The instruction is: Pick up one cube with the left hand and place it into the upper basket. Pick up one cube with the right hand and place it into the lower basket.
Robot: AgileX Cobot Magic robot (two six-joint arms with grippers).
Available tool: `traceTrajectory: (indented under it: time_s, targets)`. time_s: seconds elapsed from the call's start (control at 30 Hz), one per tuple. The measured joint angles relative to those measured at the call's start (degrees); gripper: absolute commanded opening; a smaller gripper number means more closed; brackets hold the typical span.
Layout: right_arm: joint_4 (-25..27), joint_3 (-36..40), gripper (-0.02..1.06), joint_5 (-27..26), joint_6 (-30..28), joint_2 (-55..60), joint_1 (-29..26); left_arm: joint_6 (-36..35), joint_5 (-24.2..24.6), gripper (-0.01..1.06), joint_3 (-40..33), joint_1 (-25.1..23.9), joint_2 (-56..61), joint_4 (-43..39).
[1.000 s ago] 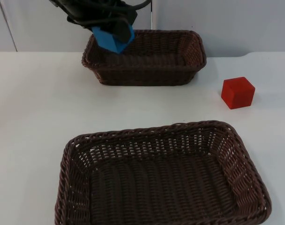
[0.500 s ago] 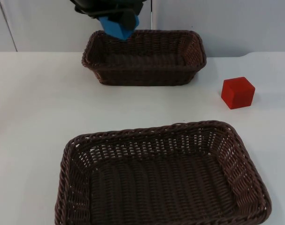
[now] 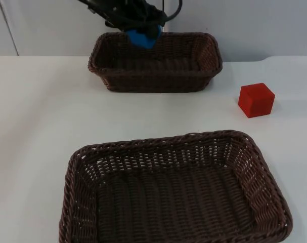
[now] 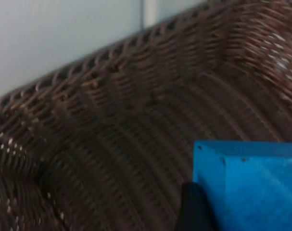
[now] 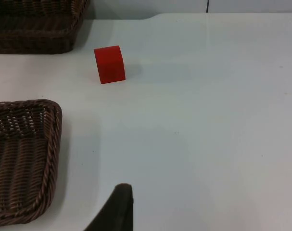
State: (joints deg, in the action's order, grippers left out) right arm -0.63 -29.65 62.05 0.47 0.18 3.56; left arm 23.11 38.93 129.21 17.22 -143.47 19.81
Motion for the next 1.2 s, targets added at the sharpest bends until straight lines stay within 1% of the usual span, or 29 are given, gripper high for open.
traceTrajectory:
  time_s: [0.1,0.17,0.2,0.33,0.47,0.9,1.0,1.1,1.2]
  targets:
    - [0.0,0.0,1.05,0.0,-0.2,0.0,0.0,-0.6,-3.1,0.0,2.9,0.0,-4.1,0.9]
    - [0.0,0.0,1.05,0.0,-0.2,0.0,0.0,-0.8,-5.8,0.0,3.2,0.0,-5.9,1.4]
    - [0.0,0.0,1.05,0.0,-0.2,0.0,0.0,-0.8,-5.8,0.0,3.2,0.0,-5.9,1.4]
    - [0.0,0.0,1.05,0.0,-0.2,0.0,0.0,-0.9,-10.2,0.0,3.5,-0.3,-8.1,3.9]
    - [0.0,0.0,1.05,0.0,-0.2,0.0,0.0,-1.0,-11.9,0.0,3.6,-0.6,-9.4,5.0]
    - [0.0,0.0,1.05,0.0,0.0,0.0,0.0,-2.0,-12.9,0.0,3.7,-2.0,-11.4,5.7]
    - [0.0,0.0,1.05,0.0,0.0,0.0,0.0,-2.2,-13.9,0.0,3.7,-2.4,-11.4,5.6]
    - [0.0,0.0,1.05,0.0,0.0,0.0,0.0,-2.3,-13.9,0.04,3.7,-2.6,-11.4,5.3]
    - [0.0,0.0,1.05,0.0,0.0,0.0,0.0,-2.3,-13.9,0.12,3.7,-2.6,-11.4,4.5]
